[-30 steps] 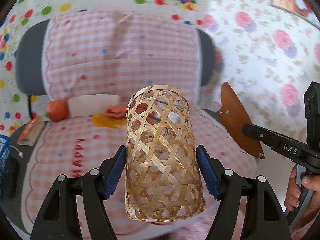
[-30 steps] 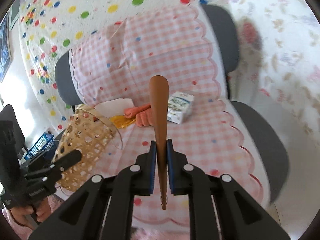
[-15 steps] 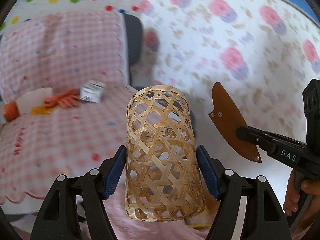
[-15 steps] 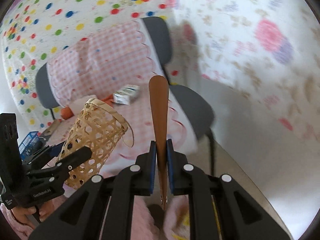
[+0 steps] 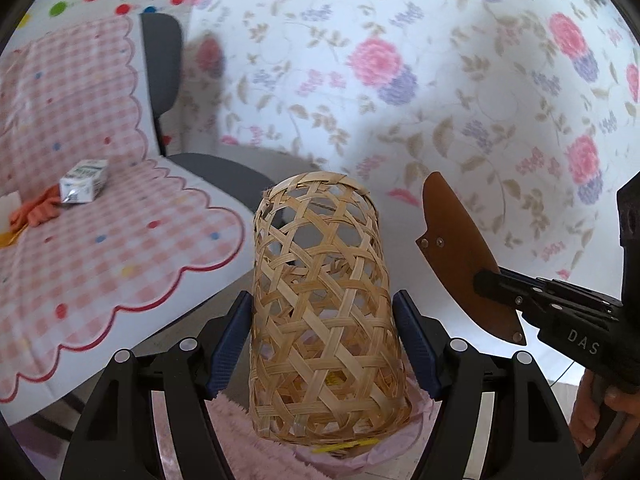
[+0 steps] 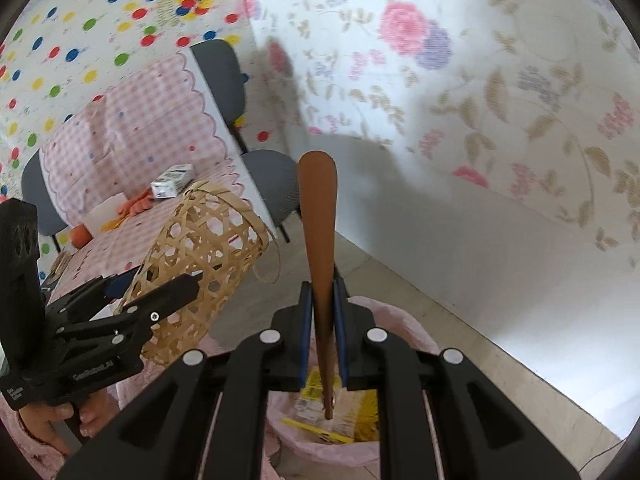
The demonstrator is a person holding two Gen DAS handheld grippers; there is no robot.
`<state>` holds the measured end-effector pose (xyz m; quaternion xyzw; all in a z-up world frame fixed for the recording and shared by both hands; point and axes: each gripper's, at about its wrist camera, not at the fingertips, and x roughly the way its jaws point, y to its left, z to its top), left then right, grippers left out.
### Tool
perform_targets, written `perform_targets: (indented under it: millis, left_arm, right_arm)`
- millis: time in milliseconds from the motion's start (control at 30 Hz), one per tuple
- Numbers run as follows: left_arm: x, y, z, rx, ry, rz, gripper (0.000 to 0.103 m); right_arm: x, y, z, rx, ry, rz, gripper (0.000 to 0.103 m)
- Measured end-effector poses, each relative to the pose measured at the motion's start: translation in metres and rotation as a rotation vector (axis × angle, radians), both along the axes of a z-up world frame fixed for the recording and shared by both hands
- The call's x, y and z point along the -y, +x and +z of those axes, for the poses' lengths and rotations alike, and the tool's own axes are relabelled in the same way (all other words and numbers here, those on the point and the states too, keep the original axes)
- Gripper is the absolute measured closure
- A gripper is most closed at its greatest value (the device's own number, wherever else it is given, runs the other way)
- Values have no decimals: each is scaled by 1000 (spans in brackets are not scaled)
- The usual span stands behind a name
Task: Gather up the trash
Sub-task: 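Carry basket and brown item over the bin and open both tools, then move both open tools back toward the chair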
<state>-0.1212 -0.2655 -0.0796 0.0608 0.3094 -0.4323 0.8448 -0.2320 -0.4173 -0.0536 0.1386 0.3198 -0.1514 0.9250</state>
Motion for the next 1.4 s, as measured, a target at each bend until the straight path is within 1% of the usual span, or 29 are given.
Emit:
perform_targets:
  millis: [133,167,200,233,300,467,533,667,867,1067,1233,1267,1333,1400]
  left_arm:
    - [16,-1,3,20,-9,-24,29]
    - [20,0,2,18,-7,-29,24]
    - [25,3,0,11,4,-37,19]
    - [27,4,-2,11,14,-31,16]
    - [29,8,-6,6,44,-12,16]
    - [3,21,-6,-13,38,51,16]
    - [-9,25,-5,-13,37,85,16]
    - [-32,35,-2,-42,19,139,16]
    - [-60,40,13,-3,10,205,16]
    - [-93,54,29,4,-21,286,16]
    - [-130,73,41,17,-33,402,16]
    - [-136,77,42,17,-34,420,16]
    - [-154,85,43,18,-37,470,16]
    - [-172,93,45,23,-32,520,16]
  right_arm:
    - [9,-3,-2,3,4,-9,91]
    - [11,-3,-3,4,7,-9,90]
    - [13,-1,-6,-7,10,-5,87]
    - [14,1,-8,-18,14,-6,72]
    - [17,1,-14,-29,15,-22,49]
    - [20,-1,-15,-30,16,-34,49]
    - [20,-1,-10,-16,12,-39,49]
    - [12,4,1,5,-6,-23,49]
    - [-6,18,17,30,-32,24,49]
    - [-24,45,31,38,-55,75,49]
    - [-48,79,43,46,-100,149,50]
    - [-52,85,45,47,-106,164,52]
    - [-63,102,48,49,-110,205,68]
    - [-72,121,49,46,-93,243,69]
